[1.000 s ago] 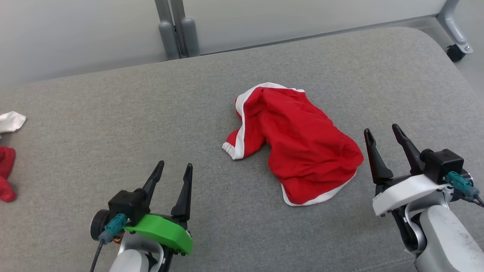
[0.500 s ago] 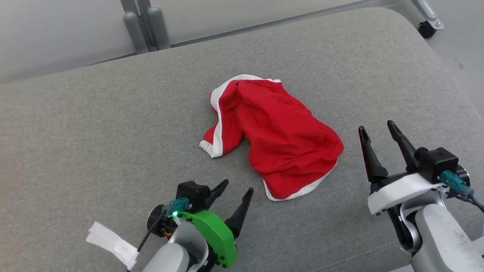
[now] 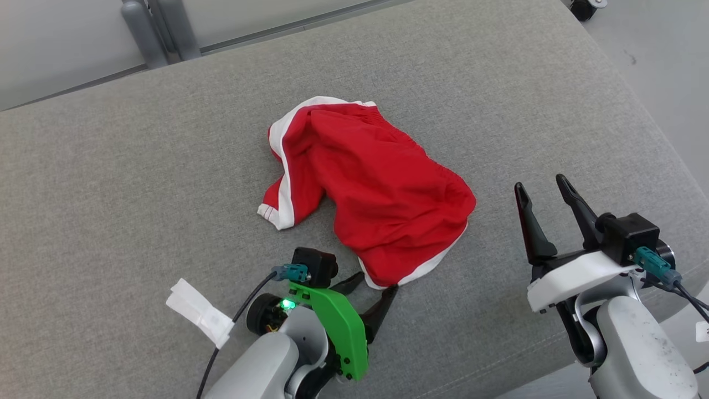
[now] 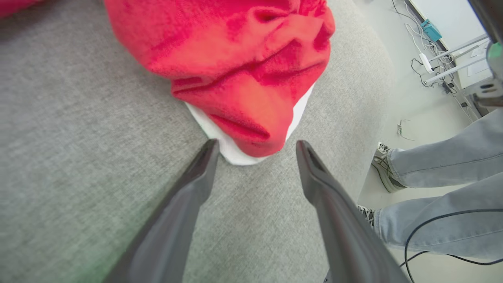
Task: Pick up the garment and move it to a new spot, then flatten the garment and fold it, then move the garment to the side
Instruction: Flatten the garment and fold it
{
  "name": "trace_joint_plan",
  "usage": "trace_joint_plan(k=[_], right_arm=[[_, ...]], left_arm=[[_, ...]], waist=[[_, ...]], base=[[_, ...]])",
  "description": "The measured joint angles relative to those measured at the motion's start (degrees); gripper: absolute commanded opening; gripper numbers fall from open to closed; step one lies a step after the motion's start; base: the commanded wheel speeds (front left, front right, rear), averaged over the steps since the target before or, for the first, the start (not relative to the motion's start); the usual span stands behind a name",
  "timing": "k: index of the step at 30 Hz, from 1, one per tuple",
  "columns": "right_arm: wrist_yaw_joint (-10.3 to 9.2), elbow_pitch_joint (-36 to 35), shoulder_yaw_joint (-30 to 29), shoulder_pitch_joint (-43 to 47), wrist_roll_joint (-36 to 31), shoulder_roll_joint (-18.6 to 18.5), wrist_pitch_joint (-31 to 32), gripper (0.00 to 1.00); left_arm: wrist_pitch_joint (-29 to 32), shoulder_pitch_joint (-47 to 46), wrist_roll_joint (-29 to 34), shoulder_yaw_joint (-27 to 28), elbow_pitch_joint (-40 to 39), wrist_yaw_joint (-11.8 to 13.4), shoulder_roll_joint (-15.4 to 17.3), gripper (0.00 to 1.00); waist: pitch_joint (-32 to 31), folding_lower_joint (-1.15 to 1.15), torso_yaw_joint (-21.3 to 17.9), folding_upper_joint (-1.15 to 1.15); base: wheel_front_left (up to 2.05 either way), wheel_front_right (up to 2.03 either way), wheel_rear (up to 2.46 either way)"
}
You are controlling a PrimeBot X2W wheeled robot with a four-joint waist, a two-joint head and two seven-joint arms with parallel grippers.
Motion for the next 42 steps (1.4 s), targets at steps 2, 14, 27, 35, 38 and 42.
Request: trace_joint_plan(k=[2,14,27,35,38,42], right_arm=[[0.0,0.42,0.08,-0.03,0.0,0.2,-0.03,1.0],[0.0,0.91,0.09,-0.19,0.01,-0.54,-0.36,1.0],[0.0,-0.13,-0.69,1.96,0.04,-1.58,1.09,1.0],[0.0,-0.77,-0.19,2.43,0.07,-1.31,1.59,1.0],[0.0,-0.68,0.32,2.42,0.11,-1.03,1.59,1.0],[0.0,-0.23,0.81,2.37,0.35,-1.1,1.59,1.0]], left_arm=[[-0.9,-1.36,-0.27,-0.63,2.21,0.0,-0.01,0.75],[-9.67,-4.56,-5.97,-2.52,0.63,0.0,1.74,0.0],[-11.23,1.98,-2.86,4.66,-21.74,11.56,16.55,0.0],[-10.76,7.67,-2.01,6.5,-28.38,16.53,21.09,0.0],[-11.88,7.34,-0.51,4.35,-29.08,15.29,20.12,0.0],[-10.76,5.41,1.91,-1.62,-28.42,12.28,16.72,0.0]], waist=[[0.14,0.0,0.15,0.0],[-1.67,0.0,5.6,0.0],[-5.27,0.0,12.79,0.0],[-5.64,0.0,14.43,0.0],[-5.33,0.0,14.07,0.0],[-5.07,0.0,13.33,0.0]], base=[[0.0,0.0,0.0],[0.0,0.0,0.0],[0.0,0.0,0.0],[0.0,0.0,0.0],[0.0,0.0,0.0],[0.0,0.0,0.0]])
